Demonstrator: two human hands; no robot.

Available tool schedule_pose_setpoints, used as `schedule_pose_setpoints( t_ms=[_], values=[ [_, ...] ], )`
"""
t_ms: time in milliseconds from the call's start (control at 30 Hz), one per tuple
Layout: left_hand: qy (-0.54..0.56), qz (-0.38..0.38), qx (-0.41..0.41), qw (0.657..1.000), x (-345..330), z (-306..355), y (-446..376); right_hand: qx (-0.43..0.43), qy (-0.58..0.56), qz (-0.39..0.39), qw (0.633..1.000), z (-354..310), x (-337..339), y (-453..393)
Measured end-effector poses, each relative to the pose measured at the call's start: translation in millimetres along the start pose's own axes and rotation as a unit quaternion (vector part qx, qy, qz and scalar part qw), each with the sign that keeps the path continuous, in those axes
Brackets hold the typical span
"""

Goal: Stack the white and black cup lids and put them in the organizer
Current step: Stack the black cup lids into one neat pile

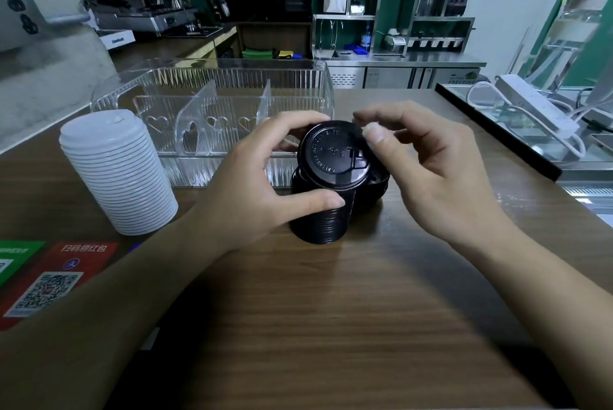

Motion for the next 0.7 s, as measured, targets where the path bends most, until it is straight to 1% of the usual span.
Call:
schedule_pose_setpoints(
  t_ms=[100, 233, 367, 500, 600, 700],
  values=[
    [0.006, 0.013, 0.000, 1.000, 3.1, -2.8, -0.6, 0.033, 0.022, -0.033, 0.999, -8.6, -5.4, 1.1],
    [0.017, 0.010, 0.004, 1.000, 2.3, -6.2, -0.7, 0.043, 0.021, -0.081, 0.996, -13.3, -14.5, 4.4],
    [0.022, 0.001, 0.014, 1.000, -0.5, -9.6, -0.6, 0.046, 0.018, -0.091, 0.995, -12.2, -17.9, 4.2],
    [0.047, -0.029, 0.045, 0.997, -7.2, -18.8, -0.3, 0.022, 0.017, -0.087, 0.996, -6.0, -17.9, 4.3],
    [0.024, -0.048, 0.067, 0.996, -10.4, -27.1, 0.9, -0.004, 0.038, -0.092, 0.995, 0.3, -19.9, 5.2],
    [-0.007, -0.108, 0.107, 0.988, -21.9, -37.6, 4.9, -0.020, 0.066, -0.114, 0.991, 6.8, -25.0, 6.3]
  ],
)
Point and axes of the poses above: each hand's wrist, its own y-axis away from the middle knuckle, its own x-axis out of the back of the hand, z = x × y, the point moved 10 cm from there along -y, towards the middle knuckle, and after that the axes turned 1 degree about -x, right-handed, at the moved point
